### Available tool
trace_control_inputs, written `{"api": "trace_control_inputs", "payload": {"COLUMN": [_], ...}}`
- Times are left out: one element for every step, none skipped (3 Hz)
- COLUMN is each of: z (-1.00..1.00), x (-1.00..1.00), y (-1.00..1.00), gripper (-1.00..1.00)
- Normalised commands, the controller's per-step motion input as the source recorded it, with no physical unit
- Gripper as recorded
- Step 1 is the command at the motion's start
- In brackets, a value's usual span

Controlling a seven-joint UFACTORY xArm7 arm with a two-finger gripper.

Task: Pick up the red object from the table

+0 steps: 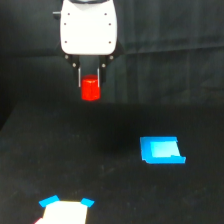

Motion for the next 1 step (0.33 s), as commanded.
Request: {"api": "trace_control_inputs", "payload": {"z": [-0.15], "x": [-0.56], "y": [-0.38], "gripper": [-0.75]}}
